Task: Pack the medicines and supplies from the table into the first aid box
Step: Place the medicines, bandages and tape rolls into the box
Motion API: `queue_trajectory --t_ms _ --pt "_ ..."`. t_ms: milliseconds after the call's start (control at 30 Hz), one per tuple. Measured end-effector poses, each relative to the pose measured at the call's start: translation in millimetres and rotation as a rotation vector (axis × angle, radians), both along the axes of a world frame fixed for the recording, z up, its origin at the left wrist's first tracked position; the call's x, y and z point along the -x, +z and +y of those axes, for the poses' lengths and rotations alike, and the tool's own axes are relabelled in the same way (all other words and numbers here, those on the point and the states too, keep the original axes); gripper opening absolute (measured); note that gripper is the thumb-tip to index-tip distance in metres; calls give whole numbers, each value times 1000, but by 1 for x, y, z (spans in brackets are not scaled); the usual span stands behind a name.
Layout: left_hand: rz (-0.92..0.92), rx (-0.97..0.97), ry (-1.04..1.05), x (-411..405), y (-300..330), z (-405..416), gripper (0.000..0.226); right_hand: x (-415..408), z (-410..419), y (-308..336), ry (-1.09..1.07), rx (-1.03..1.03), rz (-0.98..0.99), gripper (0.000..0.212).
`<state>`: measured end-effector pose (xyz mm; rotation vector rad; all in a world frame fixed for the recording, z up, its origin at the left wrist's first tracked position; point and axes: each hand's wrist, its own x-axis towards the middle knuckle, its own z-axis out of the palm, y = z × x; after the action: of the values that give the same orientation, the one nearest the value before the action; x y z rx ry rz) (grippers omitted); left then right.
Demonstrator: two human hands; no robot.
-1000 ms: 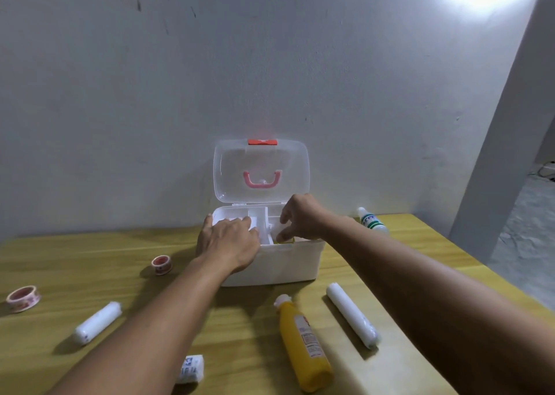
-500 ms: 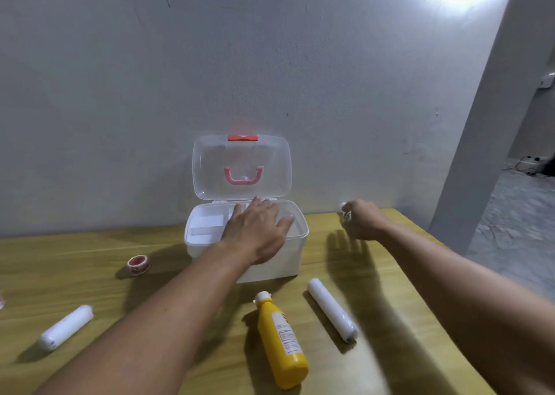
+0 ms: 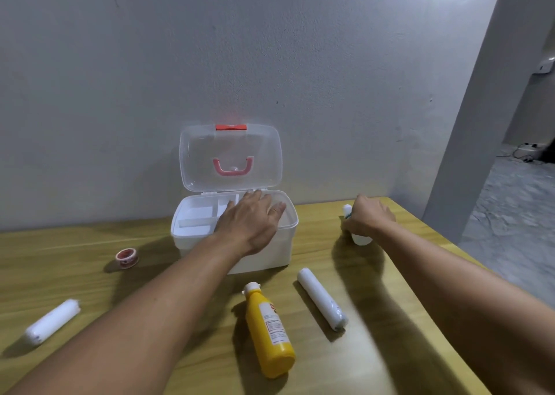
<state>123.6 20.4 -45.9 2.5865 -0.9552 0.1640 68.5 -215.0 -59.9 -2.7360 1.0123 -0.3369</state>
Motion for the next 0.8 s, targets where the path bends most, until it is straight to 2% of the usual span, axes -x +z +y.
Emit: queue_trajectory --t_ms 100,200,333,400,467,567,800 --pt "-27 12 20 -1 7 9 55 4 6 10 -11 -154 25 24" --pt "-45 19 51 -3 13 25 46 9 15 25 11 -312 -110 28" --pt "-34 57 143 -6 15 49 26 13 40 58 190 -567 -382 69" --pt "-15 50 185 -6 14 60 31 19 57 75 328 -644 -472 75" --pt "-23 28 206 -8 10 68 35 22 78 89 456 -628 -516 73" --pt "-26 -10 234 -11 4 74 40 20 106 96 547 -488 -517 68" --pt "-119 46 182 3 -6 77 48 4 136 65 630 -256 -321 64"
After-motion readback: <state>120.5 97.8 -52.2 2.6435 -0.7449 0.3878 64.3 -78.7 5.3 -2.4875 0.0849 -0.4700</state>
